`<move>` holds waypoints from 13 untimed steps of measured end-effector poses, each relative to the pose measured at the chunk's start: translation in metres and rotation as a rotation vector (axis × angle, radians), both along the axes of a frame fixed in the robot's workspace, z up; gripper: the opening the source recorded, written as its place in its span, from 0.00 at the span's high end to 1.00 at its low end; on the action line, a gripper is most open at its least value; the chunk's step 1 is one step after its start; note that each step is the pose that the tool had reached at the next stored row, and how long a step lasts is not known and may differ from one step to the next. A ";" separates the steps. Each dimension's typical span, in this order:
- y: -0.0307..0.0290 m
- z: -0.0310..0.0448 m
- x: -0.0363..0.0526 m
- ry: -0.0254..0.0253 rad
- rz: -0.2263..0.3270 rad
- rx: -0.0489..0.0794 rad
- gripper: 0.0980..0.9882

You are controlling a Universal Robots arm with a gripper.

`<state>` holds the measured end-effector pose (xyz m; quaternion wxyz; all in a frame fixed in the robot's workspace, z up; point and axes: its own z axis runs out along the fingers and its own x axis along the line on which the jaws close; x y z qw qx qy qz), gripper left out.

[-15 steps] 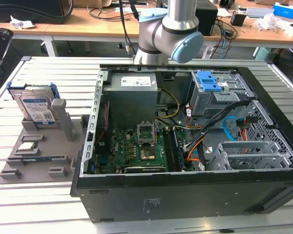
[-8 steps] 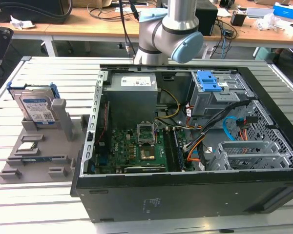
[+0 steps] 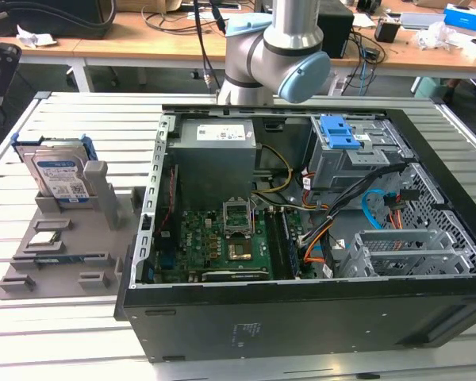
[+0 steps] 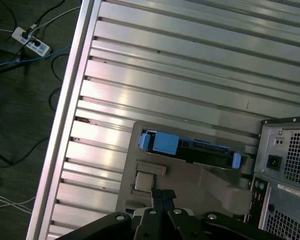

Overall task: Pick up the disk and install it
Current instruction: 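Pick up the disk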

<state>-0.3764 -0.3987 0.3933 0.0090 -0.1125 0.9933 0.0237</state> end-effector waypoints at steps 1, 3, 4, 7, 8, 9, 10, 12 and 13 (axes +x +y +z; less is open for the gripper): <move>0.0000 0.0000 0.0000 0.0000 0.008 0.000 1.00; 0.0000 0.0000 0.0000 0.0000 0.025 0.000 1.00; 0.0000 0.0000 0.0000 0.0000 0.030 0.000 1.00; 0.0000 0.0000 0.0000 0.0000 0.054 0.000 1.00; 0.0000 0.0000 0.0000 0.0000 0.068 0.000 1.00; 0.0000 0.0000 0.0000 0.0000 0.074 0.000 1.00; 0.0000 0.0000 0.0000 0.0000 0.080 0.000 1.00; 0.0000 0.0000 0.0000 0.0000 0.091 0.000 1.00; 0.0000 0.0000 0.0000 0.0000 0.103 0.000 1.00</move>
